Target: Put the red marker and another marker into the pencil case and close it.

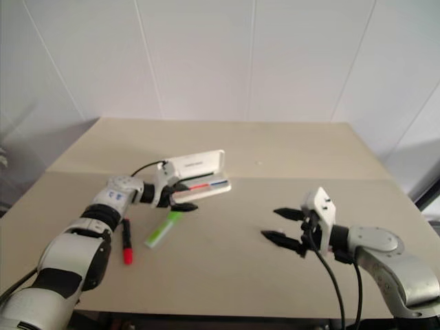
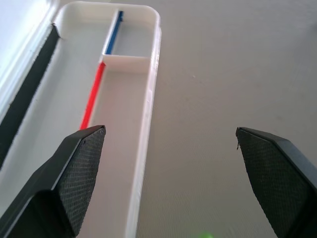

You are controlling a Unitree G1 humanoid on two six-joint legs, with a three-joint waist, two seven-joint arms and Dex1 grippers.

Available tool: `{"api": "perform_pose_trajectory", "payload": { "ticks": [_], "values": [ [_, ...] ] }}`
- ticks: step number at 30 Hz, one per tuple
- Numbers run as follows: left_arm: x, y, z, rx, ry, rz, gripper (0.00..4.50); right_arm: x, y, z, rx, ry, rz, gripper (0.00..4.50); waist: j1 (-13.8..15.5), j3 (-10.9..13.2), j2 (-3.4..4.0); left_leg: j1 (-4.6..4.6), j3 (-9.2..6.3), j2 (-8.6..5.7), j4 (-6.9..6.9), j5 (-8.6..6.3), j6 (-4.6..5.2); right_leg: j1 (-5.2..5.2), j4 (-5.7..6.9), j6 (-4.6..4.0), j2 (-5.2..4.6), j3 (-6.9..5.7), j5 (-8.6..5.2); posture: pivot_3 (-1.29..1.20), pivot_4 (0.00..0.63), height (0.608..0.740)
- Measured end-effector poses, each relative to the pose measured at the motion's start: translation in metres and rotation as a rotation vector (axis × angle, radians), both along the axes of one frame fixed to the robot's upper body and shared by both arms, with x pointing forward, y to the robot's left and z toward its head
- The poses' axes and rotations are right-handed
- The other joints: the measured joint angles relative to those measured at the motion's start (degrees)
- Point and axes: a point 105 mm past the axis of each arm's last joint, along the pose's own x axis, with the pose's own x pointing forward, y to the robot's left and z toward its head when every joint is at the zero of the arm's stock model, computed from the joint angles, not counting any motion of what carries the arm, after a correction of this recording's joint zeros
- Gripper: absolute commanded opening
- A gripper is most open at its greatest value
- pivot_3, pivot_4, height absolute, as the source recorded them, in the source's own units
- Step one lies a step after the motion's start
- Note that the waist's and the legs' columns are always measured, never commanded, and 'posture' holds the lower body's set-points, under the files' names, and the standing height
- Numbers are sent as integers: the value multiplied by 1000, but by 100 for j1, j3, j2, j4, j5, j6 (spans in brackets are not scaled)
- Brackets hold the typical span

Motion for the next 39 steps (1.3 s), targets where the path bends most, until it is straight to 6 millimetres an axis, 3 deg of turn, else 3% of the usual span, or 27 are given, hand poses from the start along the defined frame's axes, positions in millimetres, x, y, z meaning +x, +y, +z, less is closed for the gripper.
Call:
{"api": "perform_pose_trajectory", "payload": {
  "ticks": [9,23,26,38,39],
  "values": [
    [6,-5,-8,27,4,57,4492,1,0,0,4,-3,-8,4500,-6,2,-3,1,0,0,0,0,0,0,2,1,1,0,0,0,150,740],
    [14,4,-15,65,7,176,4492,-2,-1,2,16,-6,-9,4500,-10,2,-3,5,0,0,1,2,-3,0,9,2,1,1,1,0,150,740],
    [15,5,-16,68,2,189,3885,-1,0,6,17,-18,-3,4500,-9,2,-3,6,0,-1,3,4,-5,1,10,2,1,1,1,0,150,740],
    [16,6,-14,68,-14,199,39,5,-1,10,11,-24,10,4500,-7,2,-3,5,0,-2,3,4,-5,3,10,2,0,1,2,0,150,740],
    [17,6,-13,67,-20,200,12,5,-1,9,11,-20,9,4500,-9,2,-3,5,0,-1,3,4,-5,3,10,3,0,1,2,0,150,740]
  ]
}}
